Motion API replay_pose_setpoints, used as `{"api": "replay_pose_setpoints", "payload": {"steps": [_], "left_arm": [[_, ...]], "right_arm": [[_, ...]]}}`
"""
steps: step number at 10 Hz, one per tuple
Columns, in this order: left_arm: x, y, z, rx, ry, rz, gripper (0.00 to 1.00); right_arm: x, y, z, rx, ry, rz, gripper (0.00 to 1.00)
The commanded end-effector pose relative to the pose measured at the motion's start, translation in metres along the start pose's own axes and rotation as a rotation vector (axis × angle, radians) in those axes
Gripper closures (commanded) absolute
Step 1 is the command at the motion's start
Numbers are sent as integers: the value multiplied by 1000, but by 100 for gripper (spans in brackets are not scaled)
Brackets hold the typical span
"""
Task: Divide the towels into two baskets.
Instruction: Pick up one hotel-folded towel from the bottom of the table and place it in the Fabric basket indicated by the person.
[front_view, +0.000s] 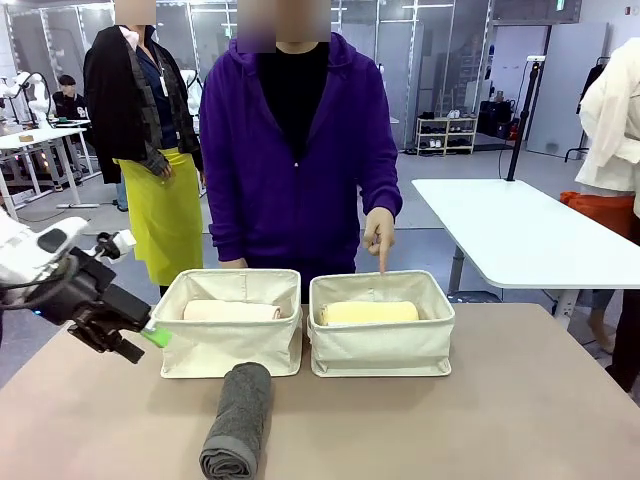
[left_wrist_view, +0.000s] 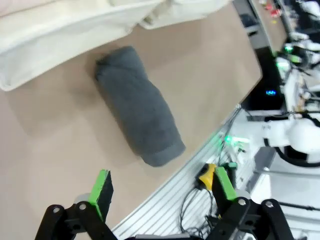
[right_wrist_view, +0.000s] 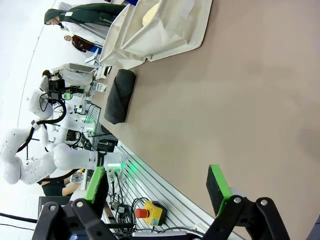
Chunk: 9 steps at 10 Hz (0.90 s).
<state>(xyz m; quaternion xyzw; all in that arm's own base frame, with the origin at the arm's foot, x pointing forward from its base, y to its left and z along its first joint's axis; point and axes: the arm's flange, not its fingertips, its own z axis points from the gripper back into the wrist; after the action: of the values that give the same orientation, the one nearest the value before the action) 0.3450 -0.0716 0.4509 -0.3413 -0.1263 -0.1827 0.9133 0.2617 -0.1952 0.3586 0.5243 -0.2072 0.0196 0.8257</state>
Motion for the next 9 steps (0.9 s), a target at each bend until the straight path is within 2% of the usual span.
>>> {"api": "replay_pose_setpoints", "payload": {"steps": [1,2,5,9], "left_arm": [[-35,-6,-40,138,7,100,0],[-35,-9,-55,191,5,110,0],[-37,-21,-99,222,82,124,0],[-42,-33,-135,333,75,205,0]], "right_arm": [[0,4,1,3,-9,-13,0],[0,4,1,3,-9,-13,0],[0,4,1,3,-9,-13,0],[0,4,1,3,-9,-13,0]]}}
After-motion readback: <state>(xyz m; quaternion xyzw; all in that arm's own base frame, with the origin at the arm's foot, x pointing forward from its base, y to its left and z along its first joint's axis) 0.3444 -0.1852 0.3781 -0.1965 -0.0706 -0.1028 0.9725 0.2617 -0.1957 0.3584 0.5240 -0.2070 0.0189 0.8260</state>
